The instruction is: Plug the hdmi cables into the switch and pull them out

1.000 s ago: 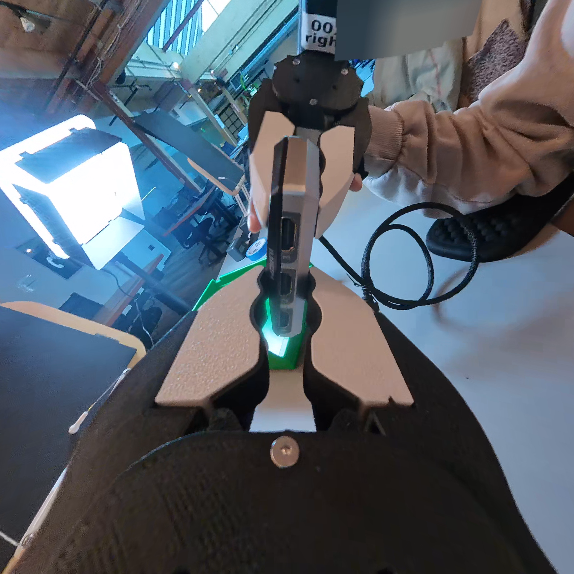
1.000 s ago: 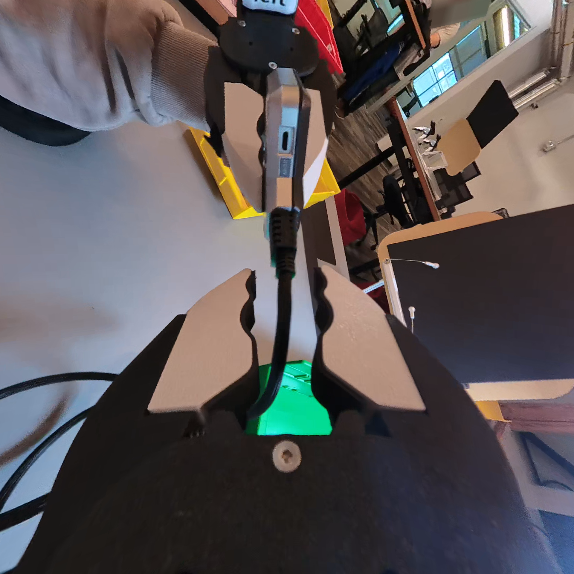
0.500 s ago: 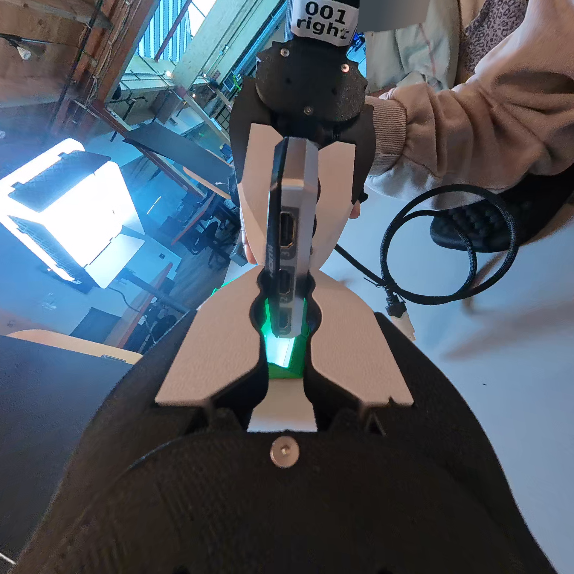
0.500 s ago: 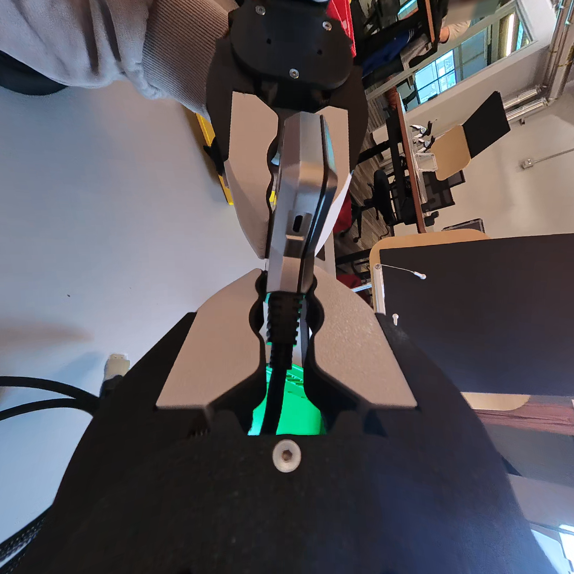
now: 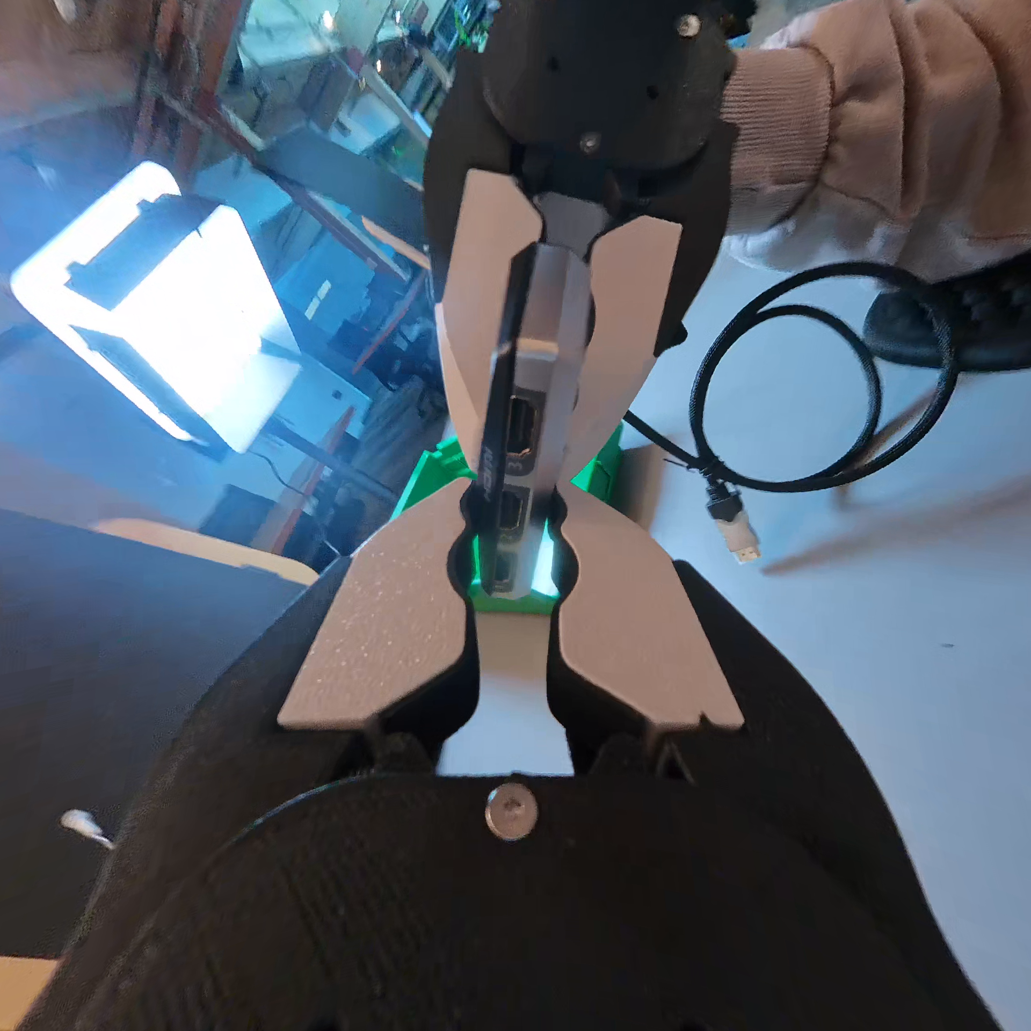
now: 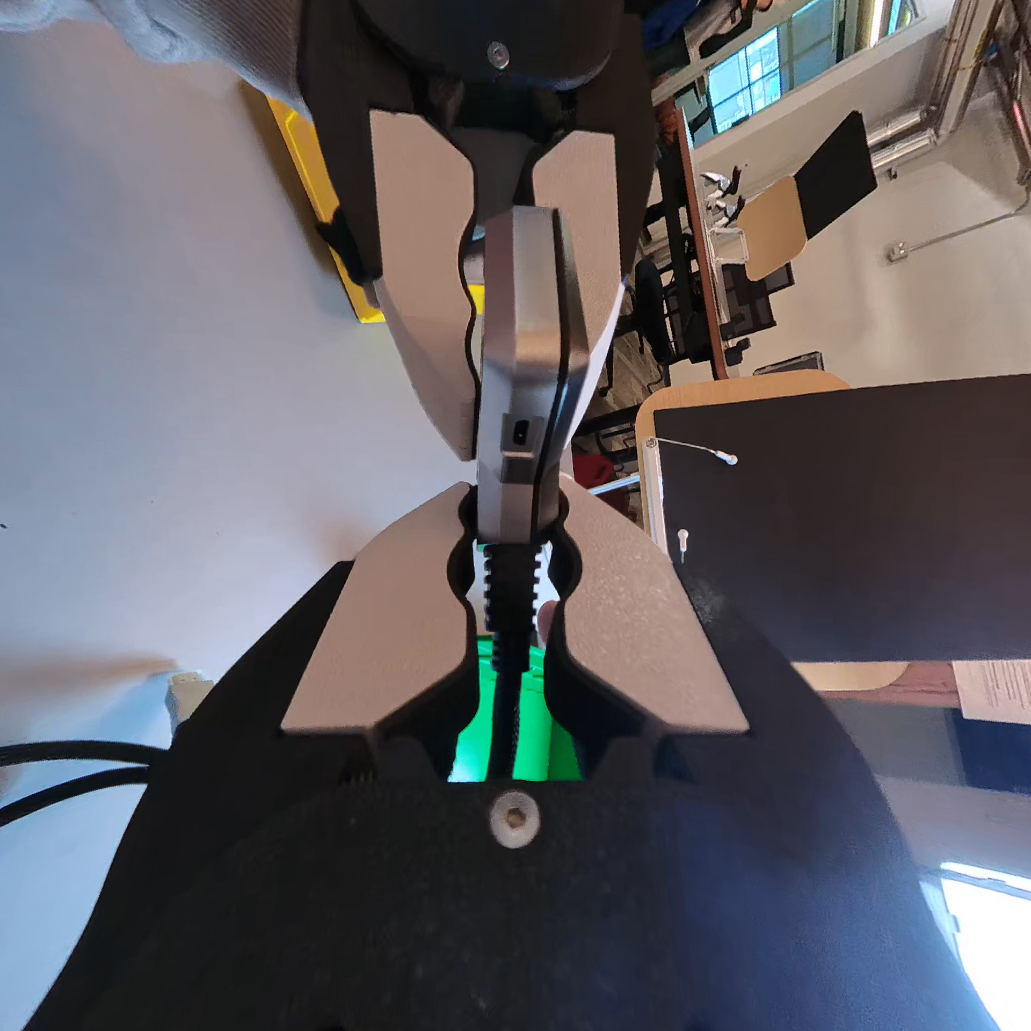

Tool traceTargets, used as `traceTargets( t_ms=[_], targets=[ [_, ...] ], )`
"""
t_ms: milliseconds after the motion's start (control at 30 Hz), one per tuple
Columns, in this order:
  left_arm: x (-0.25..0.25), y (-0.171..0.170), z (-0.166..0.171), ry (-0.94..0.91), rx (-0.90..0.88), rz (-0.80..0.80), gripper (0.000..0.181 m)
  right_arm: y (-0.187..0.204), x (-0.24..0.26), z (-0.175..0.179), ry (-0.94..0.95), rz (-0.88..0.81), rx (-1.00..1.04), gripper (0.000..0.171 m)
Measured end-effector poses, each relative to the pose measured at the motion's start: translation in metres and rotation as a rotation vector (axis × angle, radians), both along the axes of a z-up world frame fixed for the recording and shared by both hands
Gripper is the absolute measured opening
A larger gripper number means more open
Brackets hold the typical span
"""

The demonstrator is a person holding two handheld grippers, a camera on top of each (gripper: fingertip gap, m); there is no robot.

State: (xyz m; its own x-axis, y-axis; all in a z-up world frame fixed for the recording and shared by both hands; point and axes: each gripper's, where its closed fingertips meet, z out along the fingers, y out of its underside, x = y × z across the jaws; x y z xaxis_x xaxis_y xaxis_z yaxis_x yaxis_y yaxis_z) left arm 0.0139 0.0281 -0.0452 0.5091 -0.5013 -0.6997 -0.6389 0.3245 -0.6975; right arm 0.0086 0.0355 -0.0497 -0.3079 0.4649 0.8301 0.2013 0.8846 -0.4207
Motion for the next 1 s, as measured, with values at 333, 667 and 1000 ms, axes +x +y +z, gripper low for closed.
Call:
traceTargets(
  t_ms=[333,667,1000],
  targets=[
    [-0.162,-0.062,0.106,-0.467,0.118,0.379,0.028,0.059,0.012,0.03,0.138,-0.158,-0.131,0.023],
    [-0.325,-0.09,-0.029,-0.287,-0.382,1.121,0.035,0.063,0.006,0.022,0.129,-0.171,-0.137,0.023],
    [-0.357,-0.081,-0.122,-0.217,-0.681,1.264,0.036,0.064,0.006,0.021,0.123,-0.165,-0.147,0.023]
  ],
)
